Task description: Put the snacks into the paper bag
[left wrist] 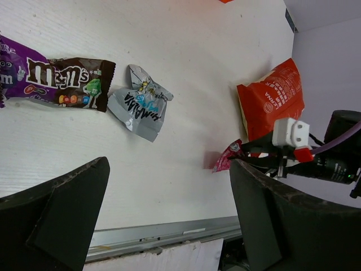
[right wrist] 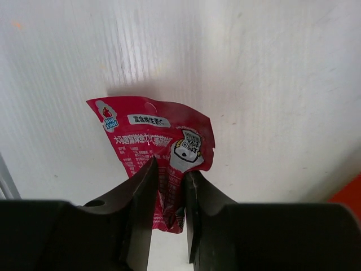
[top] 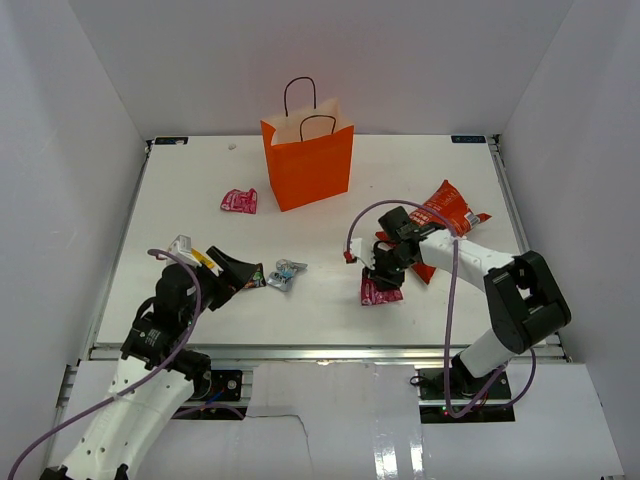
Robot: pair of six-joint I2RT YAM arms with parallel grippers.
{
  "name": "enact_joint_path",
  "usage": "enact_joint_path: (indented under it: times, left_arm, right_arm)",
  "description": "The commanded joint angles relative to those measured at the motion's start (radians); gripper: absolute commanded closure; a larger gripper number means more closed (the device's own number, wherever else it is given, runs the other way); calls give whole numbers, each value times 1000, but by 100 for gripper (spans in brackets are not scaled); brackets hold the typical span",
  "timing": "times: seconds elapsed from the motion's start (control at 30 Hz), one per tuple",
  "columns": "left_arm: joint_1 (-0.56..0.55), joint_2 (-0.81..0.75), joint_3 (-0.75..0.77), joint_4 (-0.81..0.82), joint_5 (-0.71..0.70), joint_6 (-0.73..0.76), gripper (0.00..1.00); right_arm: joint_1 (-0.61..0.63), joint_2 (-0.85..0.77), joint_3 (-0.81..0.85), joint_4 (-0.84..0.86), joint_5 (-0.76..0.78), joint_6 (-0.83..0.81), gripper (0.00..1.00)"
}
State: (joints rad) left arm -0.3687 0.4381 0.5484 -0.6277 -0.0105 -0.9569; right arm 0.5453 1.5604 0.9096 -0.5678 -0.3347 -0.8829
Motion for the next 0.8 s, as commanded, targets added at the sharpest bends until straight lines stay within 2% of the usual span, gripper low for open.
enact_joint_path:
  times: [0.0,0.2,0.23,0.33,0.57,0.67,0.77]
  left_arm:
    - [-1,-35,-16,0,9,-32,2]
    - [-1,-56,-24,-4,10,-62,2]
    - [-1,-55,-22,-6,9,-65,2]
    - [-1,-45,-19,-10,9,-81,2]
    - [-1,-30,-18,-15,43,-101,2]
    - [-1,-35,-19,-18,38,-105,2]
    - [-1,-32,-19,-18,32,-109,2]
  right_arm:
    - [4,-75,156,-50,-130,-8,80]
    - [4,-79,440,-58,-253,59,86]
    - [2,-53,542,-55,-254,70,87]
    - [4,15,704,-15,-235,145,91]
    - [-14,220,1226,120,-170,340,90]
    - [-24,299,1353,196,-129,387,90]
    - [-27,313,1336,334,-84,406,92]
